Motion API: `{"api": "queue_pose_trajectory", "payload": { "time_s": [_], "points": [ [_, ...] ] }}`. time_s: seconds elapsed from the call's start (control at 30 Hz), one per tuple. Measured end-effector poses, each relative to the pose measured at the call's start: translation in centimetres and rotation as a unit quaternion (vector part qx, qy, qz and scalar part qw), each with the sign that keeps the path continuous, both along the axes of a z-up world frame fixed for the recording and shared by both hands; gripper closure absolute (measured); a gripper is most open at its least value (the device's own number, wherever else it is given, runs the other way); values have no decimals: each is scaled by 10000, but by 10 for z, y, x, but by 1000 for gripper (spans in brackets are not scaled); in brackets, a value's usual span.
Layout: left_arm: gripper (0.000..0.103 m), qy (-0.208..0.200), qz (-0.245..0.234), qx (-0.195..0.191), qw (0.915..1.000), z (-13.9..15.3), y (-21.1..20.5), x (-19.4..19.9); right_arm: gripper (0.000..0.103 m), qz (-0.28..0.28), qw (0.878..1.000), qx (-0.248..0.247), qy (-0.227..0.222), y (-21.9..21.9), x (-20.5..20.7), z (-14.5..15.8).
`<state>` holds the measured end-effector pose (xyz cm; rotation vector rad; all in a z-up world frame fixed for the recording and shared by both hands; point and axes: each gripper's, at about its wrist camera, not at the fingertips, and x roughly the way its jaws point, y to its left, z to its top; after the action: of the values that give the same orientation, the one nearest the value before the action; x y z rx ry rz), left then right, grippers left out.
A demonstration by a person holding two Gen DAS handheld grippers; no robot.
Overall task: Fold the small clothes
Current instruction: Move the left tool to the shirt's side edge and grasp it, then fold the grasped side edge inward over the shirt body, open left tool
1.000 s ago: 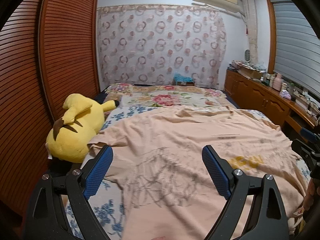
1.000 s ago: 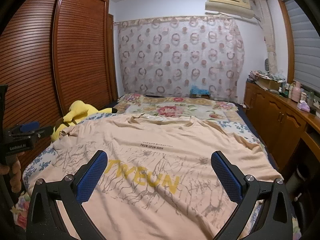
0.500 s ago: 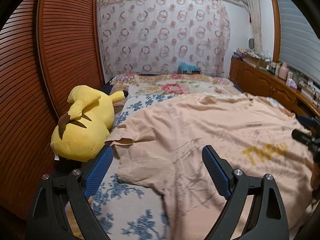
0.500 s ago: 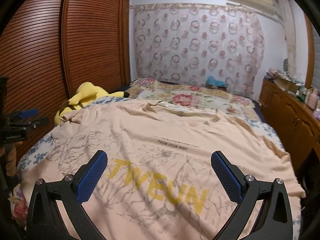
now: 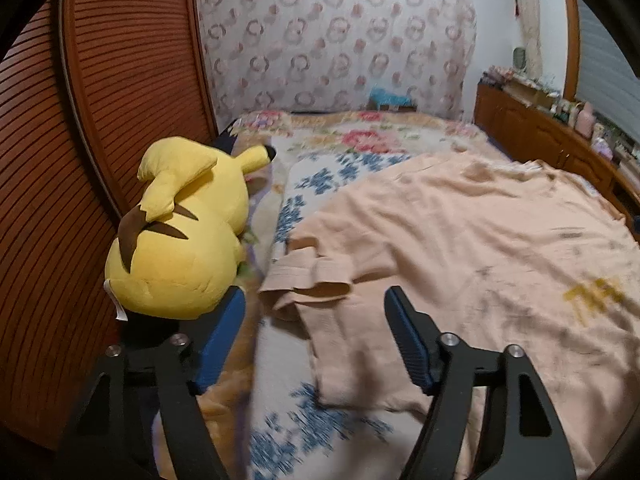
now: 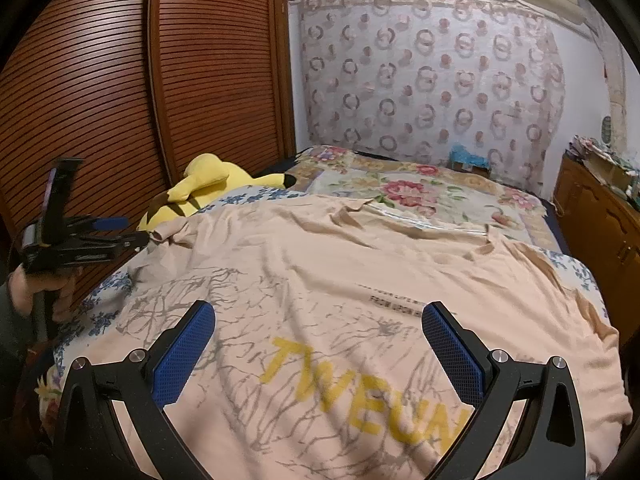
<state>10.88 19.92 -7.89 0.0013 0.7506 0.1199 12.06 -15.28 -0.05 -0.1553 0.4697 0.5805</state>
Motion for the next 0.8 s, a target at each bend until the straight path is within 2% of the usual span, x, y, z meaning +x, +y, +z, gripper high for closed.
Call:
{"api": "queue_pose_trajectory", "payload": {
  "time_s": [0.17,0.33,0.43,0.47,0.63,0.8],
  "points": [
    [42,246,-60,79,9996,-11,5,20,0,85,10000,-28,-1,5,2,1],
    [61,429,-131,-13,9990,-19,10,34,0,154,9998,-40,-93,7,-6,4],
    [82,444,-197,-37,9988,-18,12,38,0,176,9997,-54,-166,5,-11,5],
    [95,418,-211,-37,9989,-17,12,38,0,183,9997,-43,-177,4,-13,5],
    [97,269,-331,-26,9991,-7,8,36,0,167,9996,-20,-242,3,-19,6],
    [98,2,-560,-41,9984,17,-8,29,0,86,9996,42,-249,-5,-21,5]
  ]
}}
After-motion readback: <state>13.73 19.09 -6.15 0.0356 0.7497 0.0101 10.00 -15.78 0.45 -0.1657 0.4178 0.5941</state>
